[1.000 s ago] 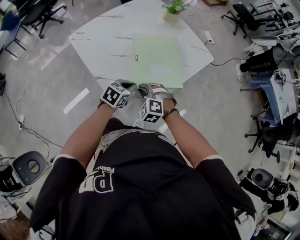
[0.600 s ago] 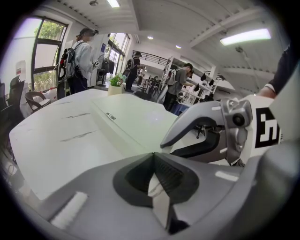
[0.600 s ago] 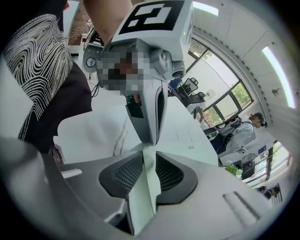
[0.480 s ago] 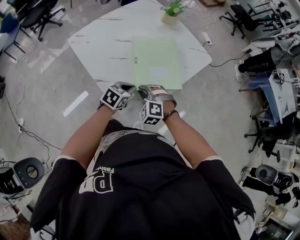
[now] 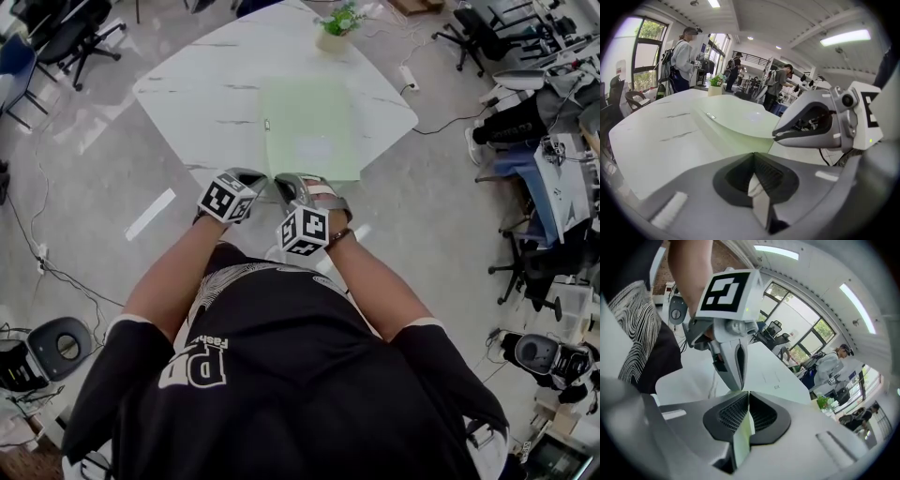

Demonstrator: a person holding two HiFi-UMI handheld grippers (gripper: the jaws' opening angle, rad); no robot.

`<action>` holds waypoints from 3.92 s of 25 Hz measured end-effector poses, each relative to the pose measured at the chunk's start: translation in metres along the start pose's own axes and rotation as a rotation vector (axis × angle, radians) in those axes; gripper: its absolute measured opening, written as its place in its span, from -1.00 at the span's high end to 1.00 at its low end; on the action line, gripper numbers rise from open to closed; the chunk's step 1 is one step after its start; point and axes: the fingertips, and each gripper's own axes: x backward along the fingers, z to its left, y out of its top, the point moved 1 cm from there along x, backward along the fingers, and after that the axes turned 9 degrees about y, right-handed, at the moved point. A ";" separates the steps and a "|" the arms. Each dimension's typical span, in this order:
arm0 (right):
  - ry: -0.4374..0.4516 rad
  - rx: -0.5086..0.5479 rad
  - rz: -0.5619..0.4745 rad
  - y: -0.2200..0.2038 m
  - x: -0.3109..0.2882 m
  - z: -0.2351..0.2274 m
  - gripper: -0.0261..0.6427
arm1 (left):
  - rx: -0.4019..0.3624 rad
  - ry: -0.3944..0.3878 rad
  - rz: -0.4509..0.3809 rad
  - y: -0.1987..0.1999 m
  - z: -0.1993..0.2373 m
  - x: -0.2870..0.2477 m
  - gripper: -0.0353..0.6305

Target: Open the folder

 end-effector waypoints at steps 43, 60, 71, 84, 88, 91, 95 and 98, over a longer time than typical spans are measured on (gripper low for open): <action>-0.601 -1.100 -0.453 -0.191 0.249 -0.133 0.92 | -0.039 0.052 -0.007 -0.001 -0.002 -0.001 0.74; -0.773 -1.389 -0.356 -0.322 0.258 -0.135 0.92 | -0.051 0.067 -0.009 -0.002 -0.002 -0.002 0.74; -0.743 -1.627 -0.251 -0.413 0.231 -0.109 0.92 | -0.047 0.088 -0.005 -0.003 0.006 0.001 0.74; -0.705 -1.711 -0.062 -0.462 0.199 -0.091 0.92 | -0.034 0.084 0.023 0.000 0.004 0.002 0.74; -0.688 -1.729 -0.018 -0.471 0.187 -0.084 0.91 | -0.024 0.081 0.024 -0.001 0.006 0.000 0.74; -0.674 -1.735 0.008 -0.478 0.182 -0.081 0.91 | -0.021 0.081 0.028 -0.001 0.004 0.001 0.74; -0.671 -1.742 0.027 -0.480 0.178 -0.078 0.91 | -0.019 0.078 0.032 -0.002 0.005 0.001 0.74; -0.677 -1.738 0.024 -0.479 0.178 -0.078 0.90 | -0.022 0.076 0.035 -0.002 0.007 0.000 0.74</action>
